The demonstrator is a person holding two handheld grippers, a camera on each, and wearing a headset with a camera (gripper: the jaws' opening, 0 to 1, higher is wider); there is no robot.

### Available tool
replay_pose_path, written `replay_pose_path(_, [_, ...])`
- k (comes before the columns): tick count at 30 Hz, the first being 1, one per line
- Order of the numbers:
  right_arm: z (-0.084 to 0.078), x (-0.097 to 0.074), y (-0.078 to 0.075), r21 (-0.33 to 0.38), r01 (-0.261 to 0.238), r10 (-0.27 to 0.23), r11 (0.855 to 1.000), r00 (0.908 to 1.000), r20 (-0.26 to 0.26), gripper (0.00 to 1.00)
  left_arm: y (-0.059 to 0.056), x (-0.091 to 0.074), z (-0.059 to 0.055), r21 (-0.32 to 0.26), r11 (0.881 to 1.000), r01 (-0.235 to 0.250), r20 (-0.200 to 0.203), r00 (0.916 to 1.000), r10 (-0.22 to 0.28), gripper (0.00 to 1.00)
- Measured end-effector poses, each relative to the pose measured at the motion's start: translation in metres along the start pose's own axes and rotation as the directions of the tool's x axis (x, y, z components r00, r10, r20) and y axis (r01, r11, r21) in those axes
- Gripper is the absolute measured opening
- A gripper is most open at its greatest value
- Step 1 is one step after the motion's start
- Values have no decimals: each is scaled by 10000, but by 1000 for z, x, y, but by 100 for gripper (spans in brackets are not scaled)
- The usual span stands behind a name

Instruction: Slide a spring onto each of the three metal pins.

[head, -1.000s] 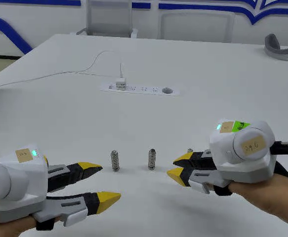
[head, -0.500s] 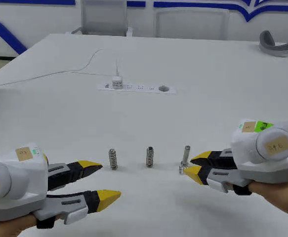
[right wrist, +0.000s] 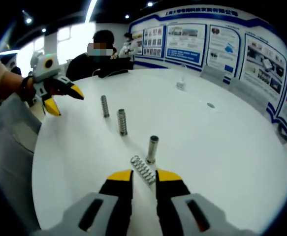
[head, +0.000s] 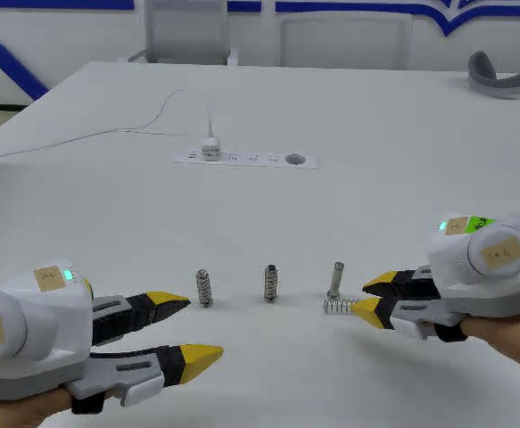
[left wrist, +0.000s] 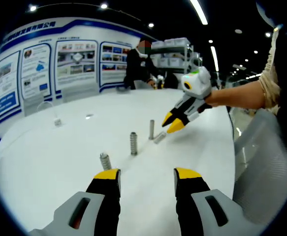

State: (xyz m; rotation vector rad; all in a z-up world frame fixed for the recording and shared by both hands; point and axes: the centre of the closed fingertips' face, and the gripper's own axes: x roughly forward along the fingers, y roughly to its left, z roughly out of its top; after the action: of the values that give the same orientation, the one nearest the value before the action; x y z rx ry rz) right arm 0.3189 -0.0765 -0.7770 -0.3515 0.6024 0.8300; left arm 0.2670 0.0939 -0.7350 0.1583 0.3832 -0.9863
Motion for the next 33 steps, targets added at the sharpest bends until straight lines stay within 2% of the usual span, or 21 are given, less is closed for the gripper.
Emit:
replay_pose_path(9, [-8,11,-2,42,-331,332,9994,9992,-233,19,0,-1,-3,-100,9999,-56,-18,10000,56,44])
replay_pose_path(18, [-15,12,6,-74,-587,582,9982,9970,-518,19,0,1,-3,-133,9999,-36,-39,10000,35,43])
replay_pose_path(33, [-19,16,7,40,-574,576,9983,9963,-638,17,-2,2,-4,-14,9999,123,-185,9998,-123,42])
